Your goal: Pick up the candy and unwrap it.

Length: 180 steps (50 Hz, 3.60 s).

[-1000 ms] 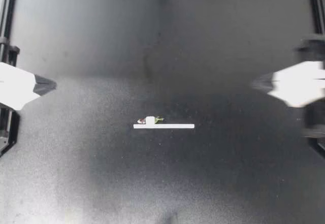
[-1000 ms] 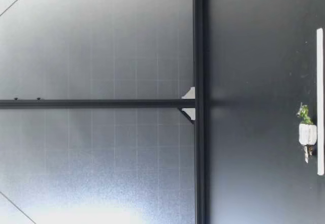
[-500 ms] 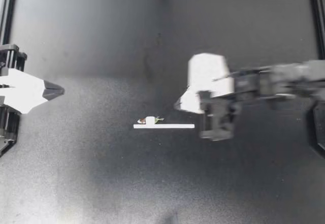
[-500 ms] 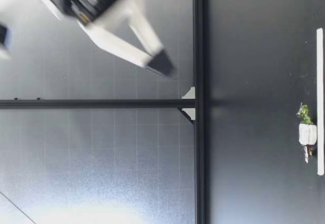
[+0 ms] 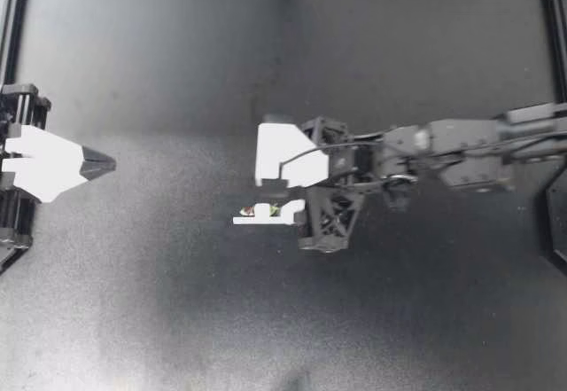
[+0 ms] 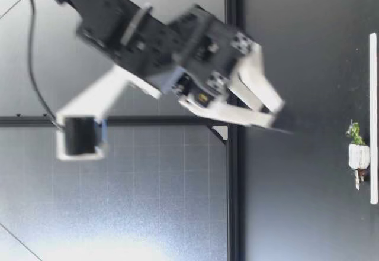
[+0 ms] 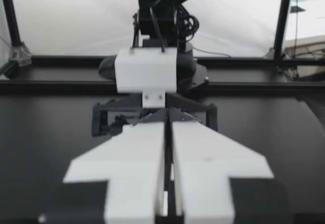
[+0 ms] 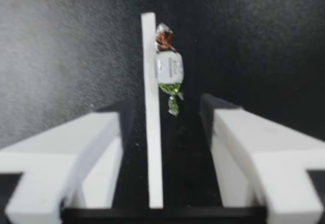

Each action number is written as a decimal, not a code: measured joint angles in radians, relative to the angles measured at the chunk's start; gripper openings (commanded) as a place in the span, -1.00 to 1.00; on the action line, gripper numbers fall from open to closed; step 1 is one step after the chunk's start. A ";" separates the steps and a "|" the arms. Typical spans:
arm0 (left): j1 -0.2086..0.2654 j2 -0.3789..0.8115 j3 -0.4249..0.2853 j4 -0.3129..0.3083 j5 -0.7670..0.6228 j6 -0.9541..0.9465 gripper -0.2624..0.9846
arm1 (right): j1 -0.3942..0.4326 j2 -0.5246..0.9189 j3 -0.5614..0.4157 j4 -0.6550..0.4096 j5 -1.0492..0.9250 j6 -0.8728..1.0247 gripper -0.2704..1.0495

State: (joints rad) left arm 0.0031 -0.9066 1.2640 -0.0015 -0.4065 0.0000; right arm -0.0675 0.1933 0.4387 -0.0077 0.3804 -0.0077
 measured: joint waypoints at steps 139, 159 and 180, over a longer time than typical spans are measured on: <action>0.003 0.701 -0.204 -0.051 -0.285 0.181 -0.12 | -0.002 -0.250 0.038 0.041 -0.031 0.107 -0.93; 0.002 0.701 -0.204 -0.061 -0.285 0.181 -0.93 | 0.000 -0.255 0.048 0.041 -0.054 0.115 -0.93; 0.003 0.672 -0.202 -0.064 -0.287 0.155 -0.93 | 0.002 -0.356 0.187 0.041 -0.224 0.175 -0.93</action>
State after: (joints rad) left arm 0.0061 -0.2347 1.0615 -0.0660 -0.6934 0.1549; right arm -0.0660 -0.1626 0.6259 0.0337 0.1565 0.1672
